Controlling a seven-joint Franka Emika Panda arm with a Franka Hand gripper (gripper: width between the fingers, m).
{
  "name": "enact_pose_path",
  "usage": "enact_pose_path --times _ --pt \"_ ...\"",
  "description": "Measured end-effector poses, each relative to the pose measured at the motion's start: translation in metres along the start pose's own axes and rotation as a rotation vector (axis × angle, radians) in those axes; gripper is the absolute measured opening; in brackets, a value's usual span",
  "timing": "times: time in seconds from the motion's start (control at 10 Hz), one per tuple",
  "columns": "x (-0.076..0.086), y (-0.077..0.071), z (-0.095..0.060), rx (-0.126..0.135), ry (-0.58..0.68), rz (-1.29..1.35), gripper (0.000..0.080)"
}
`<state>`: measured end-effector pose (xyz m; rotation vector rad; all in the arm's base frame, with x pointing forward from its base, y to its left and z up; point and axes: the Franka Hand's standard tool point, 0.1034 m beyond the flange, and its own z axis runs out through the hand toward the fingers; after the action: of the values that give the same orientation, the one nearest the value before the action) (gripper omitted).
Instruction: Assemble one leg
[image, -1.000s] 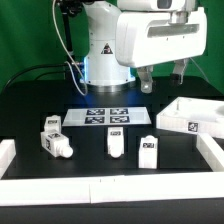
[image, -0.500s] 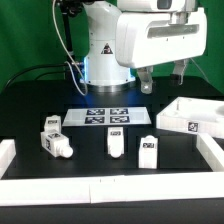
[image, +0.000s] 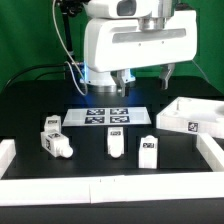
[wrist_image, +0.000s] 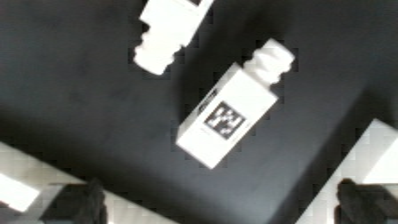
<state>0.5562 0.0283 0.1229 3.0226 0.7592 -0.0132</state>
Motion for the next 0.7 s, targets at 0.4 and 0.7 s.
enact_pose_path --times 0.4,0.7 --pt "-0.003 0.014 -0.001 0.038 0.026 -0.030 0.0650" --pt "0.004 0.005 0.037 0.065 -0.001 0.149 0.0650"
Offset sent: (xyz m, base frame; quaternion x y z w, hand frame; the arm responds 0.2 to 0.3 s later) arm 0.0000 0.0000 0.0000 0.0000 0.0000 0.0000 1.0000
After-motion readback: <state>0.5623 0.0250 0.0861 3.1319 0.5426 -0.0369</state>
